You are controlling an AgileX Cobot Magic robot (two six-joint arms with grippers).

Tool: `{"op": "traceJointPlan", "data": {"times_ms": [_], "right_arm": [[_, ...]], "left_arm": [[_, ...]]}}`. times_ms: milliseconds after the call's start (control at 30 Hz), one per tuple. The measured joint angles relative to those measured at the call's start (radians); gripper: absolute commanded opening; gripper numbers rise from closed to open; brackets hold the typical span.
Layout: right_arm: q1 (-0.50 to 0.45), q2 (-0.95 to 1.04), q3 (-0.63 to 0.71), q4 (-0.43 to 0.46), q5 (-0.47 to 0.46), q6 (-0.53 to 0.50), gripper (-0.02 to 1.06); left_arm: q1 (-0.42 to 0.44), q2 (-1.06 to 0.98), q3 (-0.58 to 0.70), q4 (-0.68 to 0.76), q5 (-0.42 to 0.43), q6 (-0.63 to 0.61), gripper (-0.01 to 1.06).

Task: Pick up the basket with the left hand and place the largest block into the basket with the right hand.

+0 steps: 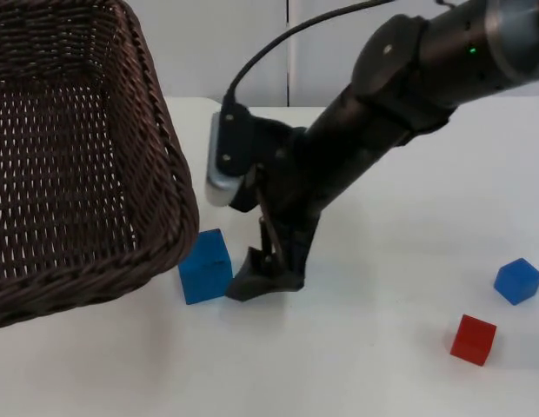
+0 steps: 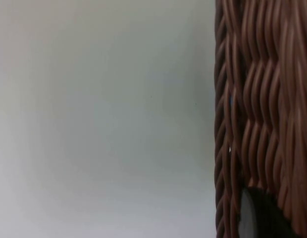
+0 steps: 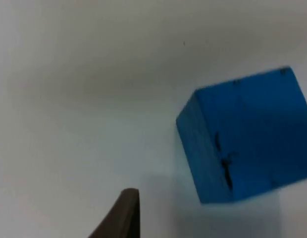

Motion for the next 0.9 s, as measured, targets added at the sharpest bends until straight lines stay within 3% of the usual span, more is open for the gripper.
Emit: {"op": "traceJointPlan", "data": {"times_ms": [300,633,733,767,900], "right_arm": [[0.013,0.106,-0.160,0.022,0.065,0.000,1.03],[0.022,0.151,-0.189,0.023,0.079,0.011,0.77],[0.022,0.151,-0.189,0.023,0.081,0.013,0.57],[0.022,0.151,-0.189,0.023,0.081,0.015,0.57],[0.022,0.151,-0.189,0.023,0.085,0.053,0.19]], "left_arm": [[0.000,0.000,0.000,0.000,0.000,0.000,0.00],[0.000,0.000,0.000,0.000,0.001,-0.008,0.00],[0.000,0.000,0.000,0.000,0.001,-0.008,0.00],[0.000,0.000,0.000,0.000,0.001,-0.008,0.00],[0.000,0.000,0.000,0.000,0.001,-0.008,0.00]]}}
